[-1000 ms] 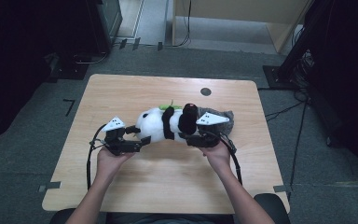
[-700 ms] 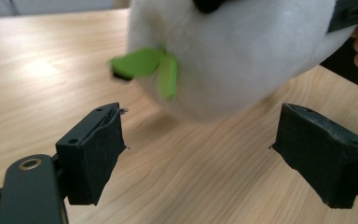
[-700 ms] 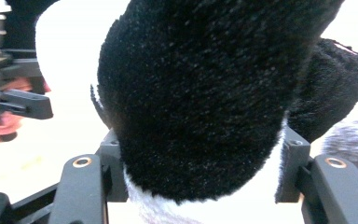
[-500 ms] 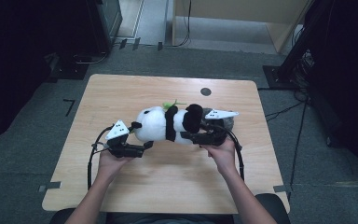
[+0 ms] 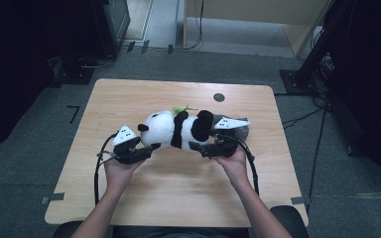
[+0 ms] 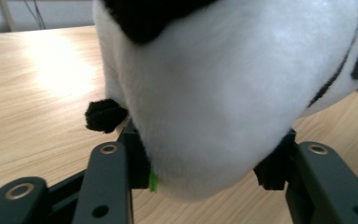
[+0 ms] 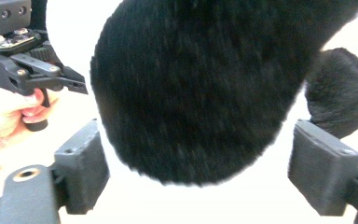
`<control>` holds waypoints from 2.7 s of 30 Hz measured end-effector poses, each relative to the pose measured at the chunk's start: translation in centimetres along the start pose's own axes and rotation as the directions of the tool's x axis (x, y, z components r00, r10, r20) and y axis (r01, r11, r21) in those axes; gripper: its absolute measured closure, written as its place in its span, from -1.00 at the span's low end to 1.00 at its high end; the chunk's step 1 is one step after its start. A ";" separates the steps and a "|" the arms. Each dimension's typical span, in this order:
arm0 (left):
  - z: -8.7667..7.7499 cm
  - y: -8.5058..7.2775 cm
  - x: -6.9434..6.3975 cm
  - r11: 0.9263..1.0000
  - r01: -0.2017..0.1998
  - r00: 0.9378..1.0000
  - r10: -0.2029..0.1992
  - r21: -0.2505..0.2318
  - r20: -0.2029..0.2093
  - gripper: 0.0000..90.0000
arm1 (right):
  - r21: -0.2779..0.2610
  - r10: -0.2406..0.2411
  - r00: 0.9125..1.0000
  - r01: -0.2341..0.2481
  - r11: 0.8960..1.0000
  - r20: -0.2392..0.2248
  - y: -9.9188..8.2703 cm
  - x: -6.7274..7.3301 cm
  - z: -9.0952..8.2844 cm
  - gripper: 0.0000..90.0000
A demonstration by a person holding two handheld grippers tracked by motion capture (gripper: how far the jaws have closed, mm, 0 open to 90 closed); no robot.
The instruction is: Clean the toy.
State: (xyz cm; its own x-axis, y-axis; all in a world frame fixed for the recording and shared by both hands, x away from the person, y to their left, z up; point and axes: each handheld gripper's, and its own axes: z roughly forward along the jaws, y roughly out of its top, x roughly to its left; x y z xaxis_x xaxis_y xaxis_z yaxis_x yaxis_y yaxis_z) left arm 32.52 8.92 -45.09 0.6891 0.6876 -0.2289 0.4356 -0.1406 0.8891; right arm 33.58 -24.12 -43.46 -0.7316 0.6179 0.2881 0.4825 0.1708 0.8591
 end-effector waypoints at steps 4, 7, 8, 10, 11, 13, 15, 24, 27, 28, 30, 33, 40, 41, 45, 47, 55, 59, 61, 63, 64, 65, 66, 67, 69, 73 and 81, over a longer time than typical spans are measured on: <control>-1.0 0.3 1.4 0.998 0.067 0.997 -0.067 -0.002 -0.021 0.18 | -0.041 -0.108 0.993 0.110 0.993 0.047 0.1 0.4 -1.1 -0.59; -2.0 0.4 2.6 0.992 0.125 0.992 -0.125 -0.016 -0.022 0.18 | -0.028 -0.139 0.987 0.142 0.990 0.084 -0.2 0.1 -1.5 -0.59; -2.2 0.5 2.8 0.990 0.139 0.990 -0.140 -0.023 -0.023 0.18 | -0.016 -0.139 0.987 0.141 0.990 0.079 -0.4 0.0 -1.5 -0.59; -2.5 0.7 2.9 0.988 0.155 0.988 -0.156 -0.021 -0.011 0.17 | 0.003 -0.153 0.985 0.153 0.988 0.083 -0.6 -0.1 -1.1 -0.61; -2.5 0.7 2.8 0.986 0.167 0.986 -0.167 -0.016 -0.002 0.17 | 0.003 -0.157 0.985 0.157 0.988 0.074 -0.7 0.1 -0.9 -0.62; -2.3 0.8 2.5 0.984 0.179 0.984 -0.179 0.008 0.017 0.16 | -0.001 -0.170 0.984 0.171 0.985 0.057 -0.7 0.6 -0.3 -0.67; -1.8 0.8 1.9 0.984 0.175 0.984 -0.177 0.044 0.034 0.15 | 0.000 -0.179 0.983 0.179 0.984 0.046 -0.6 1.0 0.3 -0.75; -0.5 0.5 0.6 0.957 0.273 0.954 -0.282 0.102 0.098 0.12 | 0.039 -0.116 0.990 0.114 0.993 0.076 -1.0 1.4 2.2 -1.00; -0.3 0.5 0.4 0.966 0.247 0.963 -0.253 0.079 0.088 0.02 | 0.011 -0.148 0.979 0.148 0.989 0.143 -1.0 1.8 1.8 -0.62; -0.1 0.4 0.3 0.974 0.214 0.973 -0.219 0.074 0.077 -0.10 | 0.002 -0.155 0.974 0.157 0.988 0.163 -1.1 1.9 1.6 -0.48; 0.3 0.1 0.4 0.985 0.156 0.985 -0.160 0.070 0.065 -0.35 | 0.002 -0.154 0.971 0.156 0.988 0.184 -1.0 2.0 1.3 -0.32; 0.7 -0.7 0.8 0.998 0.042 0.998 -0.045 0.048 0.048 -0.50 | -0.007 -0.133 0.970 0.138 0.990 0.201 -0.7 1.8 0.7 -0.23; 0.4 -1.1 1.5 0.998 -0.038 0.998 0.035 0.059 0.047 -0.50 | -0.044 -0.048 0.978 0.059 0.997 0.205 0.0 0.2 -1.6 -0.22; 0.4 -1.1 1.5 0.998 -0.041 0.998 0.038 0.054 0.052 -0.50 | -0.046 -0.025 0.983 0.034 0.998 0.180 0.1 -0.2 -2.0 -0.23; 1.1 -1.3 0.7 0.995 -0.101 0.991 0.099 0.018 0.089 -0.52 | -0.045 0.022 0.996 -0.018 0.999 0.092 0.2 -0.3 -2.2 -0.25; 1.2 -1.3 0.0 0.988 -0.155 0.985 0.153 0.019 0.079 -0.66 | -0.014 0.017 0.999 -0.017 1.000 0.038 0.2 0.1 -1.6 -0.28; 1.2 -1.1 -0.8 0.992 -0.123 0.992 0.123 0.014 0.030 -0.50 | 0.028 0.038 0.999 -0.038 0.999 0.012 0.0 0.9 -0.4 -0.44; 1.0 -0.9 -1.0 0.999 -0.050 0.998 0.049 0.020 0.037 -0.05 | 0.024 0.010 0.999 -0.011 1.000 0.034 0.0 0.7 -0.2 -0.64; 1.0 -0.6 -0.8 1.000 -0.002 0.998 0.000 0.023 0.059 0.08 | 0.003 0.029 0.999 -0.029 1.000 0.026 0.0 0.1 -0.4 -0.73; 0.7 -0.2 -0.3 0.999 0.047 0.996 -0.048 0.019 0.074 0.13 | -0.023 0.040 0.999 -0.040 0.999 0.019 0.1 -0.4 -0.8 -0.77; 0.5 -0.1 0.1 0.998 0.069 0.995 -0.069 0.012 0.069 0.13 | -0.036 0.033 0.999 -0.032 0.999 0.022 0.2 -0.5 -1.1 -0.76; 0.2 0.0 0.5 0.996 0.087 0.994 -0.087 0.006 0.058 0.14 | -0.045 0.023 0.999 -0.022 0.999 0.030 0.3 -0.6 -1.4 -0.72; -0.1 0.0 1.1 0.994 0.107 0.993 -0.107 0.000 0.044 0.15 | -0.047 0.002 0.999 0.001 0.999 0.051 0.3 -0.5 -1.8 -0.70; -0.6 0.0 1.7 0.989 0.146 0.988 -0.145 -0.015 0.043 0.15 | -0.047 -0.019 0.996 0.023 0.999 0.082 0.3 -0.6 -2.1 -0.69; -1.3 0.1 2.7 0.977 0.211 0.976 -0.209 -0.041 0.055 0.15 | -0.041 -0.025 0.996 0.029 0.999 0.087 0.1 -0.7 -2.4 -0.65; -1.8 0.3 2.9 0.967 0.248 0.967 -0.244 -0.056 0.074 0.14 | 0.012 -0.044 0.998 0.044 0.999 0.054 -0.3 -0.6 -1.3 -0.61; 0.1 -0.2 2.0 0.970 0.237 0.963 -0.241 0.053 0.117 -0.18 | 0.104 -0.151 0.983 0.139 0.985 0.109 -0.7 1.6 1.2 -0.45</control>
State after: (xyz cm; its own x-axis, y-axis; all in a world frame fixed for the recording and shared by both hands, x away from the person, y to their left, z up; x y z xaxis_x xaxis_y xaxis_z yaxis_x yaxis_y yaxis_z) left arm 33.80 10.26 -45.77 0.6266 0.6127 -0.4816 0.6165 -0.0118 0.7872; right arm 32.62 -22.29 -44.16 -0.7392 0.6648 0.1077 0.4231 0.3340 0.8423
